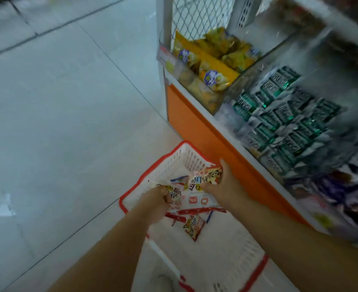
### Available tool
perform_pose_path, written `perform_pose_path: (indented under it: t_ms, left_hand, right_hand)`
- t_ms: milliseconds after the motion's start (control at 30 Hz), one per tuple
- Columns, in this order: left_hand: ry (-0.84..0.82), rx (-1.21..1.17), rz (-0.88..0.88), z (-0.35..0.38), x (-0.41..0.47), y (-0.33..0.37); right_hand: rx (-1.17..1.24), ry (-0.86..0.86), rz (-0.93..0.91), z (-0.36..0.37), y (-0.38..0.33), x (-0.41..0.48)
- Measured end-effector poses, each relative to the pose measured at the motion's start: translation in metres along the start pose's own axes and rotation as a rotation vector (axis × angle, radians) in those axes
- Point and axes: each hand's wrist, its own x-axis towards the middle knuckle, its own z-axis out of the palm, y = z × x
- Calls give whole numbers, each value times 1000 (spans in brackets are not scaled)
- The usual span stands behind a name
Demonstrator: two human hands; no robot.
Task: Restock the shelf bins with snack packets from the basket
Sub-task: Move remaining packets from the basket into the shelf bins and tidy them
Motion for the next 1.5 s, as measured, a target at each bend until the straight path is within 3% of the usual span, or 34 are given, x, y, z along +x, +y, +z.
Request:
perform_pose_path:
  t_ms: [200,333,500,667,933,1167,1367,1500]
  left_hand:
    - [44,-77,114,-84,-100,48]
    - [8,-102,197,-131,-164,77]
    - [-39,202,363,-189,-222,125]
    - [-35,352,511,-246,-235,176]
    - [-336,332,681,-309,-227,222]
    - [-498,123,739,-326,-217,273]
    - [-448,-375,668,-298,-206,295]
    - [-556,-290,575,-271,-214,298]
  right_hand:
    - [161,33,53,-66,-70,-103]
    - [83,-47,-30,-119,-108,-158]
    - [-161,-190,-178,-171,-158,-218]
    - [-186,-147,-241,-197,-203,-246]
    - [70,-92,-196,-206,-217,-262]
    - [362,-181,-184,-203,-220,-270]
    - [729,-14,-164,-225,-202,-276]
    - [693,12,-161,-224,-189,-274]
